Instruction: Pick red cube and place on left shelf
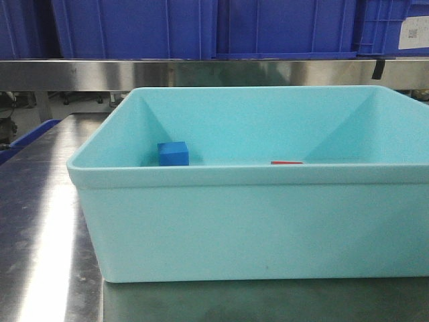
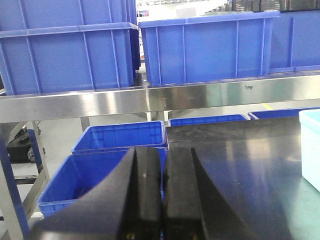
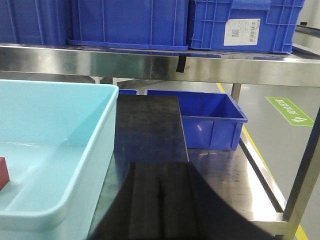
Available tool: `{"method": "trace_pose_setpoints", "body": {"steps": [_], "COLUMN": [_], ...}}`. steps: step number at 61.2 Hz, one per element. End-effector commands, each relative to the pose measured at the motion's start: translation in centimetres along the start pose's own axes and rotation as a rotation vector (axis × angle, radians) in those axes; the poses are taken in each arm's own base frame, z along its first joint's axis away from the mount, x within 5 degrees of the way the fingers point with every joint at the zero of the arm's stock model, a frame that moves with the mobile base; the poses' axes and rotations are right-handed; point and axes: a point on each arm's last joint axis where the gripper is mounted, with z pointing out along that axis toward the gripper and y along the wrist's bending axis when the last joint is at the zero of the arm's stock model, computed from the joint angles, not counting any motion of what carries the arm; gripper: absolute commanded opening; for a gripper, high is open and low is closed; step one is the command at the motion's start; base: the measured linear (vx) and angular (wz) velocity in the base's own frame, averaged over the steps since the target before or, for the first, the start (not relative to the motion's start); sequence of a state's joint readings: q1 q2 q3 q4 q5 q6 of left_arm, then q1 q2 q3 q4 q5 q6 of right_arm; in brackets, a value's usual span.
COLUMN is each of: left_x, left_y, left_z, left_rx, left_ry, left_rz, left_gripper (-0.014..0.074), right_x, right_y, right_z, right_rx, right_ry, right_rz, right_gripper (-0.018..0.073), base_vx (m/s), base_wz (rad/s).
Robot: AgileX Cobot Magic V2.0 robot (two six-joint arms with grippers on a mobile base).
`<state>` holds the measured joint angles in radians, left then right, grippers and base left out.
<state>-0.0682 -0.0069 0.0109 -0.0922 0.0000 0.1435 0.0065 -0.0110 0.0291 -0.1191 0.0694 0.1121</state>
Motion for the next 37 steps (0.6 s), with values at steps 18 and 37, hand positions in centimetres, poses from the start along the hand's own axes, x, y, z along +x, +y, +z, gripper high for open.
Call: {"method": "trace_pose_setpoints", "body": {"steps": [18,37], "left_x": [0.05,0.05], "left_y": [0.05,0.05], "left_z": [0.08,0.08], "left_rx": [-0.006,-0.006], "left_ry": [-0.053,-0.053], "left_rz": [-0.005,-0.005], "left_gripper": [0.0106,0.0106], "right_x": [-1.64,-1.64], "right_y": [0.05,0.05], "right_z": [-0.29,-0.29], "right_rx": [-0.004,-0.004], "right_ry": [-0.12,-0.12], "right_rz": [-0.012,-0.012], "right_gripper": [0.006,0.006], "base_vx": [0.0,0.0], "base_wz": [0.0,0.0]}}
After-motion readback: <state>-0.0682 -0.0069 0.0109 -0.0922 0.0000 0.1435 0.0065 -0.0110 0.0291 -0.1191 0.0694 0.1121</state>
